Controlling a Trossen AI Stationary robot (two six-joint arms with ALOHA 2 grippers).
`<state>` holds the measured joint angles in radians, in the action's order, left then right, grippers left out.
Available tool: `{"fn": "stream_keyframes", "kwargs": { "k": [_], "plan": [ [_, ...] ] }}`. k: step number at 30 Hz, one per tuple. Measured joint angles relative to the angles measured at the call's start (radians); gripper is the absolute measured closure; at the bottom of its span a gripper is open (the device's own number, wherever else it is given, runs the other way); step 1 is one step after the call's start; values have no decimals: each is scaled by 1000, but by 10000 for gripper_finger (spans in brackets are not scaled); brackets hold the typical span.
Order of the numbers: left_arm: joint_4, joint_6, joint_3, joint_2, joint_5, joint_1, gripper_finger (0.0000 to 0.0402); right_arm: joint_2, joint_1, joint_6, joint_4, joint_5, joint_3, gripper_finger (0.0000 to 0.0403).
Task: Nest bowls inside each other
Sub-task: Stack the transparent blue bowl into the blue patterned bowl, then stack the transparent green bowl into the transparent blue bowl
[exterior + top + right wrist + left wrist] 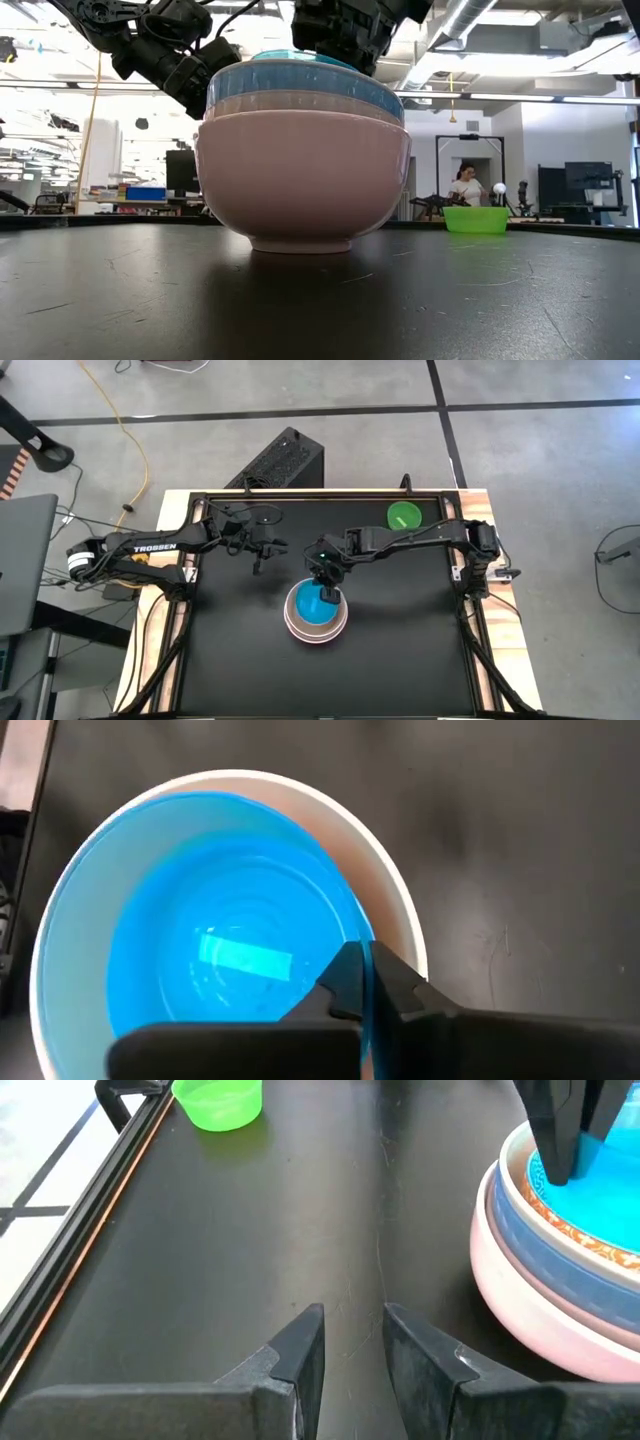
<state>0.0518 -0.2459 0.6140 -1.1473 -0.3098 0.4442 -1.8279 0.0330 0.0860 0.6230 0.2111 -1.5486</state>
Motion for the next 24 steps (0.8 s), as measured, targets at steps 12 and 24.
{"fn": "stream_keyframes", "kwargs": {
  "k": [12, 24],
  "plan": [
    [0, -4, 0, 0, 1, 0, 307, 34, 10, -2, 41, -1, 0, 269],
    [27, 4, 0, 0, 2, 0, 307, 227, 218, -138, 338, -84, 42, 247]
  ]
}}
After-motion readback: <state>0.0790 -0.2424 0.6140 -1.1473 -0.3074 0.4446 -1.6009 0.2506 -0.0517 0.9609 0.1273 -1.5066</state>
